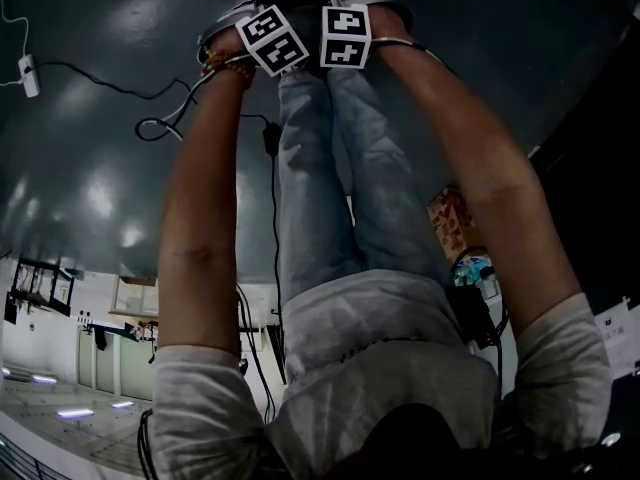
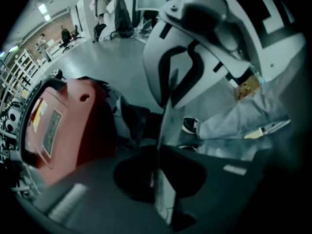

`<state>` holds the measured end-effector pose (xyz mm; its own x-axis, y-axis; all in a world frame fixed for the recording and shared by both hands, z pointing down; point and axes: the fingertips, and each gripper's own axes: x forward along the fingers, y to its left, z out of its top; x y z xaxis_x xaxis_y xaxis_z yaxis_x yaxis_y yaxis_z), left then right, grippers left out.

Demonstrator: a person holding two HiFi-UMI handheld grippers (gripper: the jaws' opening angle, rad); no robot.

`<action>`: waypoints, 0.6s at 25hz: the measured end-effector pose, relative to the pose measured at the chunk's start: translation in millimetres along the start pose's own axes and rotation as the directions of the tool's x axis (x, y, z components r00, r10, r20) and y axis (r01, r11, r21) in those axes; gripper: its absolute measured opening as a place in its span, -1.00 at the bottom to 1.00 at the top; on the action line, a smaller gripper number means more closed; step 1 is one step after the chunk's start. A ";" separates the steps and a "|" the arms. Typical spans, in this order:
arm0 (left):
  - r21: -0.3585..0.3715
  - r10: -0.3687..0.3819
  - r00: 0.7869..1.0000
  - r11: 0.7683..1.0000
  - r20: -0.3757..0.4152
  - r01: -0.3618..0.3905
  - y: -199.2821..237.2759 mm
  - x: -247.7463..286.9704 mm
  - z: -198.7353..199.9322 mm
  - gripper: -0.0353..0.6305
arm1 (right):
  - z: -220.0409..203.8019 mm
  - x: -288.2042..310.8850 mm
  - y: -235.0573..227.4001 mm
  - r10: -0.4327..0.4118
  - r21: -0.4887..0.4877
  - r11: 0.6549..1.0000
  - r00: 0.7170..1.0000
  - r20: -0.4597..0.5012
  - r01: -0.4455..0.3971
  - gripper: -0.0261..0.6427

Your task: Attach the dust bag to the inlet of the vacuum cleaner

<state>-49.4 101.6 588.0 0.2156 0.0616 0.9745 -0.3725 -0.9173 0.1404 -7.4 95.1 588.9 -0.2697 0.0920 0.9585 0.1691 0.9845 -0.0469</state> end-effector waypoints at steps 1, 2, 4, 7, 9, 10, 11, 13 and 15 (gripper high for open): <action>0.008 -0.001 1.000 1.000 -0.001 0.001 0.2 -1.3 1.0 -0.81 | -1.2 2.6 -1.4 0.000 0.001 1.000 1.000 -0.002 0.000 -0.81; 0.022 0.001 1.000 1.000 0.003 -0.001 0.7 -4.5 3.7 -0.81 | -3.1 6.0 -2.8 0.001 0.007 1.000 1.000 -0.003 -0.001 -0.81; 0.050 0.009 1.000 0.999 0.021 -0.010 1.5 -12.7 12.1 -0.81 | -7.9 11.6 -3.2 0.002 0.016 1.000 1.000 -0.003 -0.002 -0.81; 0.067 0.016 0.999 0.998 0.030 -0.018 0.9 -14.4 17.6 -0.82 | -10.4 9.3 -2.2 0.001 0.017 1.000 1.000 -0.009 -0.001 -0.81; 0.023 0.006 1.000 1.000 0.029 -0.007 -0.1 -6.7 11.3 -0.82 | -6.3 2.6 -4.5 -0.015 -0.012 1.000 1.000 -0.008 0.015 -0.81; -0.002 -0.002 1.000 1.000 0.031 0.002 -1.1 -3.0 8.1 -0.82 | -4.7 0.0 -5.5 -0.025 -0.026 0.999 1.000 -0.002 0.025 -0.81; -0.012 -0.006 0.999 1.000 0.032 0.007 -1.6 -1.0 6.4 -0.82 | -4.0 -0.6 -6.0 -0.032 -0.033 0.999 0.999 0.004 0.032 -0.81; 0.027 0.008 0.999 1.000 0.031 -0.009 2.8 -4.1 9.1 -0.82 | -5.7 3.8 -6.5 -0.035 -0.015 0.999 0.999 0.007 0.035 -0.81; 0.080 0.034 0.998 0.996 0.047 -0.038 9.6 -11.1 18.6 -0.81 | -10.6 8.2 -4.6 -0.030 0.033 0.999 1.000 0.007 0.030 -0.81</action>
<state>-38.5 84.8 575.3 0.2445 0.0118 0.9696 -0.3066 -0.9477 0.0889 -0.4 89.8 600.0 -0.2810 0.0635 0.9576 0.1294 0.9912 -0.0278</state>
